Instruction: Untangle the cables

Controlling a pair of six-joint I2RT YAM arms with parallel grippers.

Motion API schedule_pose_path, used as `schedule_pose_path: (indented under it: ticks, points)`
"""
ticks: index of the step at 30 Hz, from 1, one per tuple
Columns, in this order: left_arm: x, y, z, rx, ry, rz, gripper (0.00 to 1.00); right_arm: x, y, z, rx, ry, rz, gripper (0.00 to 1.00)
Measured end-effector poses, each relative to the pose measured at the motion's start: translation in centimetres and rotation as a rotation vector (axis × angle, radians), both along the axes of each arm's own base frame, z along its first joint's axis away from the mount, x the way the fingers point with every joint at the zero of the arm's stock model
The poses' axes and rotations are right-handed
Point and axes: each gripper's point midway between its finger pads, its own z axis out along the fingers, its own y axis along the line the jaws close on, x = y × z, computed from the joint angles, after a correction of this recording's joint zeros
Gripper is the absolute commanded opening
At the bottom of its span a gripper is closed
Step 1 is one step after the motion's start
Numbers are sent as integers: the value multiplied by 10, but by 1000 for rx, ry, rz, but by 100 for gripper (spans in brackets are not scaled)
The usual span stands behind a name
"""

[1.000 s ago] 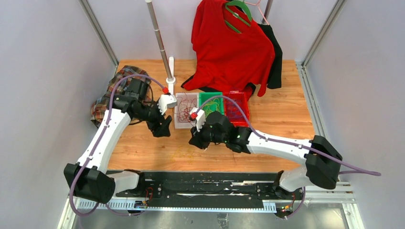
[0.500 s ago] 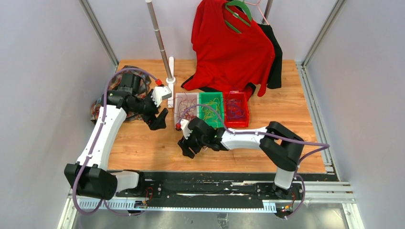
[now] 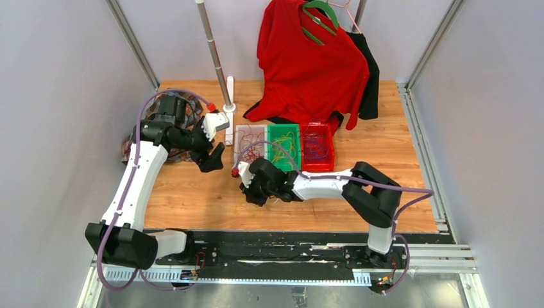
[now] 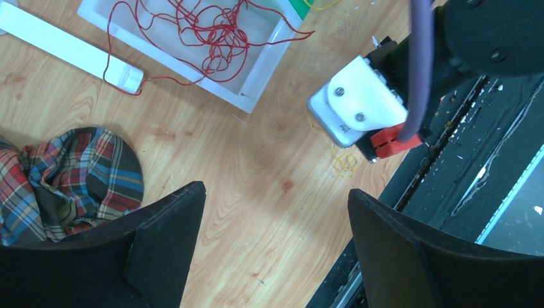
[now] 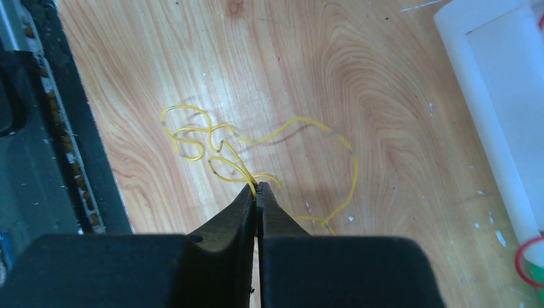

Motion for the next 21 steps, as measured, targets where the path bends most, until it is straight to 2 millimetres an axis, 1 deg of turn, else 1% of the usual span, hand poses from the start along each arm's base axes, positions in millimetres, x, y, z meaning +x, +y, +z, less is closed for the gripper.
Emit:
schedule_pose_path:
  ticks: [2,4,6,8,10,12,15,18,21]
  points:
    - [0,-1,1,-4,-5,-6,84,-1,-2,9,16,-11,2,1]
    - [-2,-2,3,-16,-10,-19,82,-2,-4,27,52,-28,4,1]
    - [-5,-5,4,-32,-10,-38,77,-3,-6,52,102,-54,4,1]
    - [-13,-10,2,-55,6,-66,73,-3,-6,81,169,-90,5,1]
    - [-21,-14,-3,-81,33,-90,71,-3,-6,108,233,-123,4,1]
    - [-31,-20,-6,-107,63,-116,70,-5,-7,131,290,-144,4,1]
    - [-45,-32,-7,-130,78,-176,69,-8,-8,149,338,-149,5,1]
    - [-63,-52,0,-150,68,-271,68,-11,-9,164,374,-149,4,1]
    - [-80,-65,6,-170,61,-345,63,-13,-11,178,407,-152,1,1]
